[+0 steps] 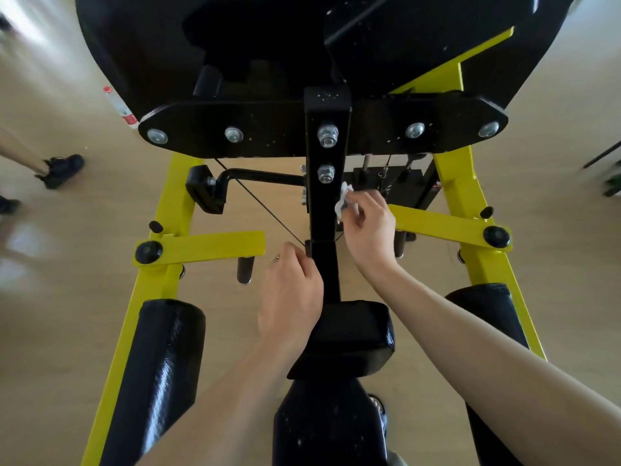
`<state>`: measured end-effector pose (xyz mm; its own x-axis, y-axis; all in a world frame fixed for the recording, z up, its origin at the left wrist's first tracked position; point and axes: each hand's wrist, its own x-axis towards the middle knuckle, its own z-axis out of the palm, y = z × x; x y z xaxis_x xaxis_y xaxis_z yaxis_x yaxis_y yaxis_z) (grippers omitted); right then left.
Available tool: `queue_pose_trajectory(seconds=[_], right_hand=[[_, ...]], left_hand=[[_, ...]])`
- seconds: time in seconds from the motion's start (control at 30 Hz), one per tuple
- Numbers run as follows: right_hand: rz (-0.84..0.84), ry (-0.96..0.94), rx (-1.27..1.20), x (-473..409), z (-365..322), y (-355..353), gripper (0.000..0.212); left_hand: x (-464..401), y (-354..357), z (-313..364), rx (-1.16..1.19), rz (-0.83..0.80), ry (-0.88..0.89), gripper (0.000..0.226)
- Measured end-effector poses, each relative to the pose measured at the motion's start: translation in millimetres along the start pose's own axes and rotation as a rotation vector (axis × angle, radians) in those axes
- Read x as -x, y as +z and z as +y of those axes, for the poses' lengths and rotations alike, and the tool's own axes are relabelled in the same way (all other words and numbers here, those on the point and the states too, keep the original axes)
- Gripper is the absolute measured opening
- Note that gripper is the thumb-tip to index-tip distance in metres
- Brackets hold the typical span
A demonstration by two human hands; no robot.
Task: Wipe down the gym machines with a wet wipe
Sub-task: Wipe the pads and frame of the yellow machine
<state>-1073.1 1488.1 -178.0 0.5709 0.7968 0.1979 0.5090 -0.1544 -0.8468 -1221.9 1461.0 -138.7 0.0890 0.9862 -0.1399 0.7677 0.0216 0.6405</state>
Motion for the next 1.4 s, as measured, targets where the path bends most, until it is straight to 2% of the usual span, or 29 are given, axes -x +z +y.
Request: queue_pose_trajectory(seconds=[0.07,0.13,0.23,0.3,0.43,0.53,0.6,0.63,0.7,0.77,0.8,0.87,0.97,1.07,1.2,1.33,1.4], right_hand=[[-0.07,0.149,-0.04,-3,1,-6,0.022],[-0.055,0.226,-0.184,-9,-11,-13,0.025],[0.052,0.188,-0.358,-19,-36,-16,0.027],[0.077,0.185,-0.388,-18,-40,-12,0.028],[-0.093,0.29,-0.146,-6,-12,-6,0.032],[-0.24,0.418,-0.165,-9,0,-12,0.035],[-0.211,0.337,-0.064,-4,-6,-18,0.033],[-0.151,0.218,0.013,4,-11,-22,0.031],[-0.046,-0.194,0.116,24,-27,-25,0.024],[-0.113,-0.605,0.241,37,-37,-22,0.02],[-0.191,-0.729,0.337,37,-41,-19,0.021],[-0.295,-0.77,0.542,23,-52,-10,0.022],[-0.312,-0.806,0.91,-2,-69,2,0.034],[-0.41,-0.864,1.263,-12,-80,11,0.031],[-0.513,-0.893,1.31,-11,-68,24,0.032],[-0.787,-0.718,1.155,-7,-45,31,0.031],[-0.886,-0.685,1.087,-7,-37,19,0.02]], left_hand=[[1,-1,1,0.002,-0.008,0.0,0.018],[1,-2,2,0.005,-0.02,0.0,0.018],[1,-1,3,-0.016,-0.031,0.018,0.017],[0,-1,3,-0.021,-0.031,0.016,0.017],[-1,0,2,-0.028,-0.016,0.021,0.018],[-1,0,3,-0.028,-0.013,0.022,0.018],[-1,0,2,-0.007,-0.02,0.004,0.018],[-1,0,2,0.007,-0.026,-0.008,0.018],[-1,0,1,0.025,-0.037,-0.017,0.017],[-1,1,1,0.052,-0.043,-0.016,0.016],[-2,0,0,0.071,-0.046,-0.016,0.016],[-3,0,-1,0.089,-0.045,-0.02,0.017],[-4,0,-3,0.023,-0.041,-0.001,0.019],[-5,-2,-5,0.027,-0.044,-0.016,0.016],[-3,-4,-5,0.042,-0.051,-0.016,0.014],[-2,-4,-7,0.105,-0.073,-0.041,0.012],[-3,-4,-9,0.157,-0.075,-0.063,0.012]])
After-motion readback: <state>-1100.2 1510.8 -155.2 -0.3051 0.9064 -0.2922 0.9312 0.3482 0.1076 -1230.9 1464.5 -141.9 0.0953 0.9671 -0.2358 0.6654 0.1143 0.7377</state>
